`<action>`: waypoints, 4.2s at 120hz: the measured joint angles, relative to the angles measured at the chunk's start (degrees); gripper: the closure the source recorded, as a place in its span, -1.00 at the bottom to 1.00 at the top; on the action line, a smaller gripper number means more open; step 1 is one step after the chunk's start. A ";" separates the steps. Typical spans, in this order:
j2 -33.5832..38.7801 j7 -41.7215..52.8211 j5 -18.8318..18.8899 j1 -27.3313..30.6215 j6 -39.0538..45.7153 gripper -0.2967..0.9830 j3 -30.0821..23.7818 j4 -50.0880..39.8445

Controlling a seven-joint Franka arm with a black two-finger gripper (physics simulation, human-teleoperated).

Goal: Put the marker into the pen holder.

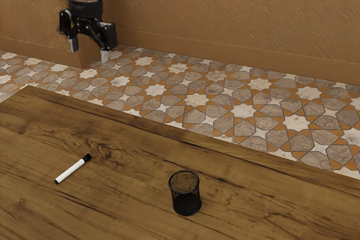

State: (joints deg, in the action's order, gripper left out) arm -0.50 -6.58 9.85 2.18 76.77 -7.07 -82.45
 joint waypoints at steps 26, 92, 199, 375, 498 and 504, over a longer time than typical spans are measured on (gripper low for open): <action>-0.22 -1.75 0.36 -11.33 10.08 -0.54 1.68 -5.72; -17.32 1.01 -2.44 12.34 22.71 -0.54 4.79 -21.55; -20.09 19.13 -3.30 17.95 37.24 -0.54 4.63 -32.57; -9.78 27.00 -0.13 10.98 44.93 0.69 2.37 -33.16; 10.82 8.69 -1.72 0.10 93.34 0.69 -17.37 -58.87; 11.06 6.65 -1.74 0.05 93.38 0.69 -18.60 -59.22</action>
State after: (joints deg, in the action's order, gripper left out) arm 10.56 0.07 8.10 2.22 170.15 -25.67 -141.67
